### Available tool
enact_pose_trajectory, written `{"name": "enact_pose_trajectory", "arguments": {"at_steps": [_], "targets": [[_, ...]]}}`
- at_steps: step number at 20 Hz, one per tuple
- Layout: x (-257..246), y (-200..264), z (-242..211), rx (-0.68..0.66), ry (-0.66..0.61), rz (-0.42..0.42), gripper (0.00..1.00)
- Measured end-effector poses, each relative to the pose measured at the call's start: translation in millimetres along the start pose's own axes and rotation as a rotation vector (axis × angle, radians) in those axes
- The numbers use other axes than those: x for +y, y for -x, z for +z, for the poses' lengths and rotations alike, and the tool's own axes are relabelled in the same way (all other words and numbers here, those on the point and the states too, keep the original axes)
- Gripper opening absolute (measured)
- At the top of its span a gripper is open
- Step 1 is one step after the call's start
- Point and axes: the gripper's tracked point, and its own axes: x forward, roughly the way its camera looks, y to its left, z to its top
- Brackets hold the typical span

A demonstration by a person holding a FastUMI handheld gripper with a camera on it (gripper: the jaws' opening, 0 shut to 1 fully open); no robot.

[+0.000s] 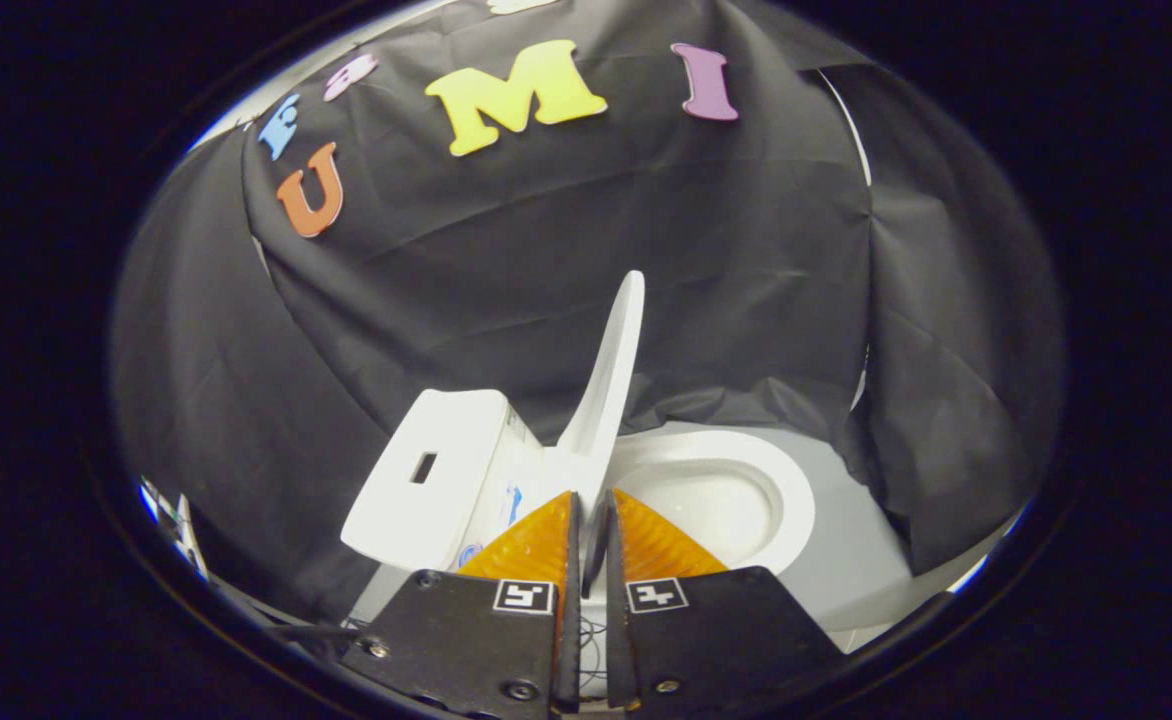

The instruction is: Open the toilet lid.

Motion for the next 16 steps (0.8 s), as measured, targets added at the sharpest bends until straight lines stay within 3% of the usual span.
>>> {"name": "enact_pose_trajectory", "arguments": {"at_steps": [16], "targets": [[136, -7, 9, -0.074, 0.374, -0.035, 0.19]]}}
